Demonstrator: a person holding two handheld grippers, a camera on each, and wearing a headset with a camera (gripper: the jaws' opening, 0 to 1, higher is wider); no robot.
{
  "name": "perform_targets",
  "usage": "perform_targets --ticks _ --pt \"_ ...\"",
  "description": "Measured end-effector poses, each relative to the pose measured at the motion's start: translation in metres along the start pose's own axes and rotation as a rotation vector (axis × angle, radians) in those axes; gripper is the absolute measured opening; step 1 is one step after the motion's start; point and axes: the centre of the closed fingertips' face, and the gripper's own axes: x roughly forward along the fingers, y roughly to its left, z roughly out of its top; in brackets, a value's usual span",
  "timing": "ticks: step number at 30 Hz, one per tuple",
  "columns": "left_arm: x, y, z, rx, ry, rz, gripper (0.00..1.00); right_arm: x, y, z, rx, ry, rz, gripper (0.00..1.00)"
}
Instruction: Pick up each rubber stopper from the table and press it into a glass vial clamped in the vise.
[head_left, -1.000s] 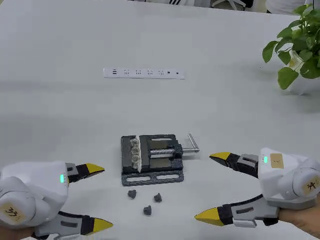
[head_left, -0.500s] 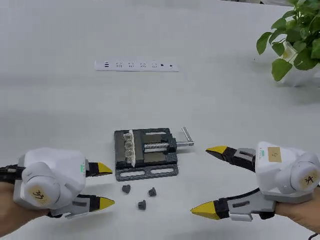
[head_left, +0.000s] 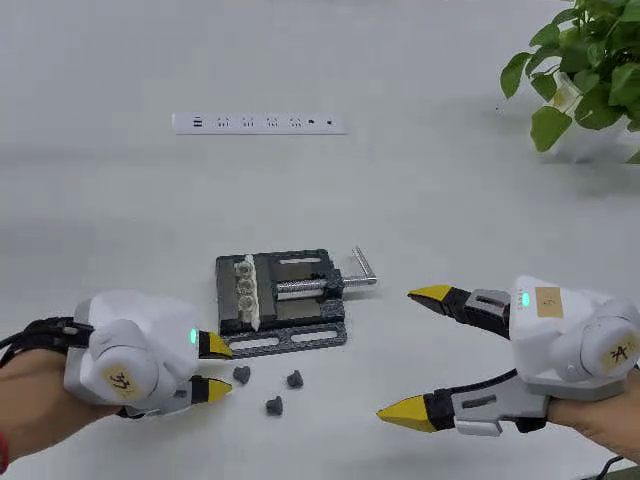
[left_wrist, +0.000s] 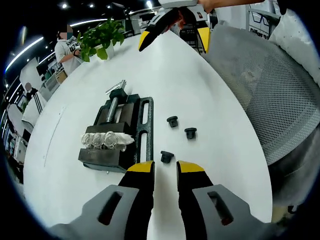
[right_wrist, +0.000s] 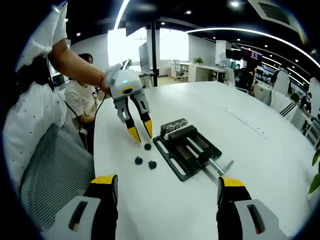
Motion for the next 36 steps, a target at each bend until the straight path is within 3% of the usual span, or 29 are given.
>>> perform_targets --ticks 18,36 --pt "0.012 0.000 -0.006 0.052 0.042 -0.034 0.08 -0.004 -0.002 -0.001 0.014 0.000 -0.010 0.79" --pt "0.014 0.000 -0.005 0.064 0.044 -0.036 0.05 -0.004 -0.004 0.001 0.011 0.001 -0.011 0.77"
